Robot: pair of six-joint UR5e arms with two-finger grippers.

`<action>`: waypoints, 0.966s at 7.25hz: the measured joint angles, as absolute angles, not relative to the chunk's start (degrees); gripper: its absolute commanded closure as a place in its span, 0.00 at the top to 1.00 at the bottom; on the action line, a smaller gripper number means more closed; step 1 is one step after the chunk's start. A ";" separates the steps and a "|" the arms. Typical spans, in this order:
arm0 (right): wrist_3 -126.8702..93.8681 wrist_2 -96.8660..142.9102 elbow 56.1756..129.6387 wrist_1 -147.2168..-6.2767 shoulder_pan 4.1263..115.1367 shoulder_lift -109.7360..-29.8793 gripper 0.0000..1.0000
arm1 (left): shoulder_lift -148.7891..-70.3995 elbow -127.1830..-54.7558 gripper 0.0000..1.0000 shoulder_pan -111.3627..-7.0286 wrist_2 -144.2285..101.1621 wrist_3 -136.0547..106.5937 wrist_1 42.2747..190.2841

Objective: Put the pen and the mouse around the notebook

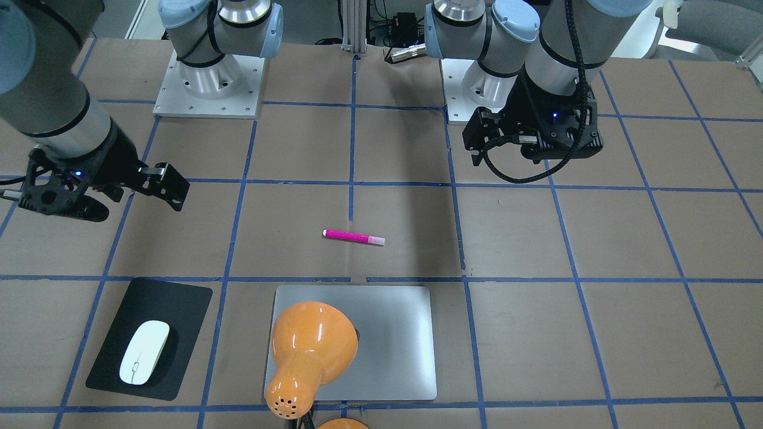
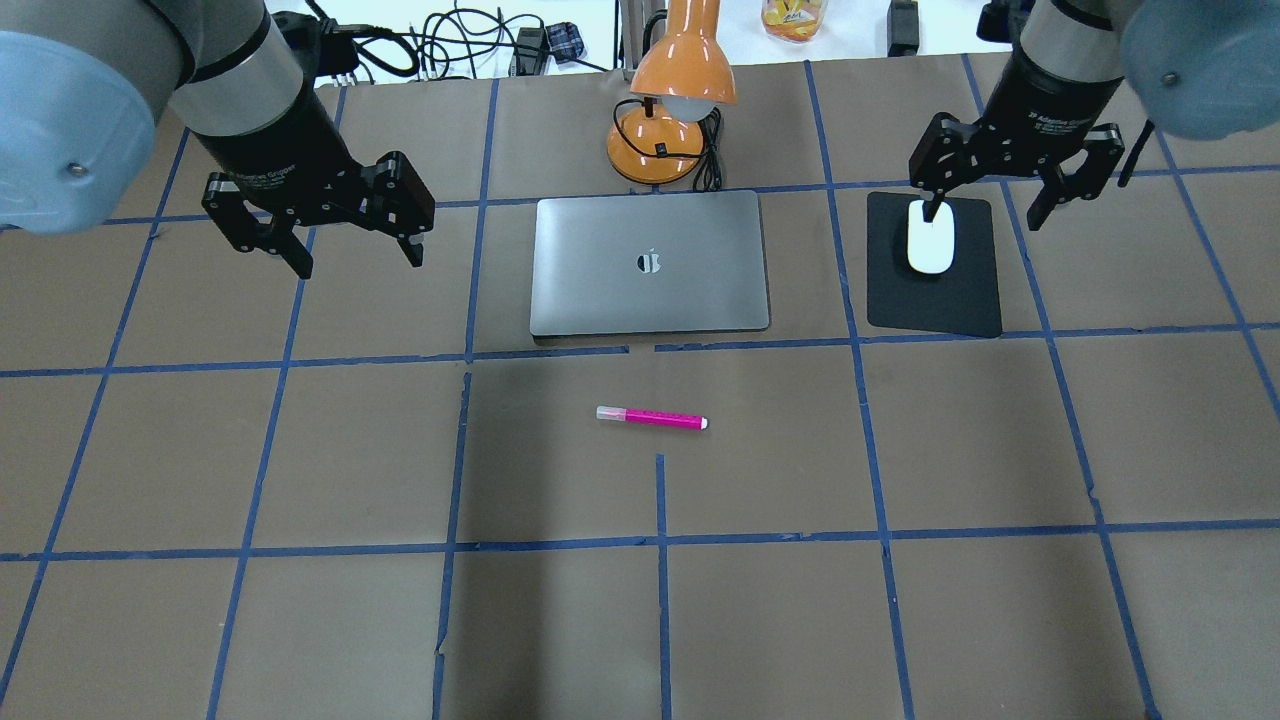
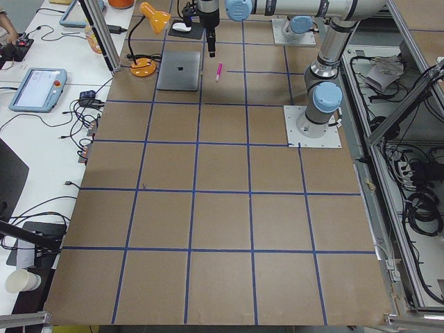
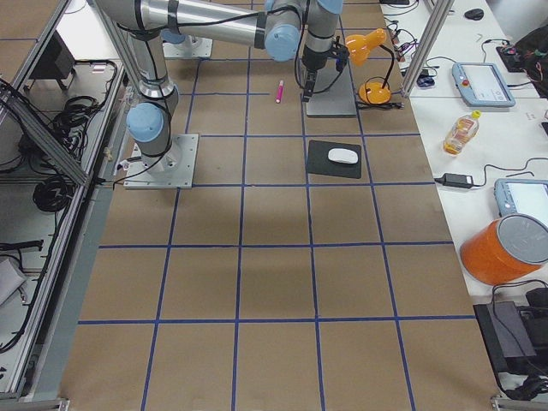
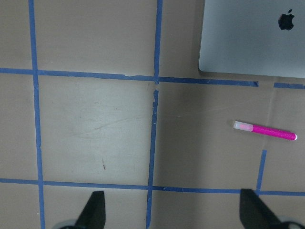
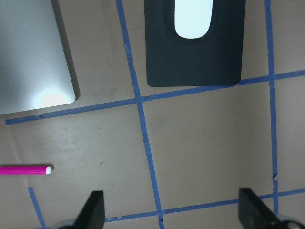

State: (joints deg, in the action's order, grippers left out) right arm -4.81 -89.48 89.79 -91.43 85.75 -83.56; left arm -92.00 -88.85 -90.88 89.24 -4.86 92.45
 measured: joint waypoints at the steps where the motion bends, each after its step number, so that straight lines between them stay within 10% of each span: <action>1: -5.87 -89.38 91.44 -91.05 87.15 -85.92 1.00 | -92.01 -88.77 1.00 -90.88 89.24 -4.90 92.46; 7: -6.41 -89.73 94.43 -90.77 87.70 -92.17 1.00 | -92.09 -88.38 1.00 -90.88 89.22 -5.85 92.54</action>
State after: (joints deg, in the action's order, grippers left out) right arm -6.41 -89.73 94.43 -90.77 87.70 -92.17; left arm -92.09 -88.38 -90.88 89.22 -5.85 92.54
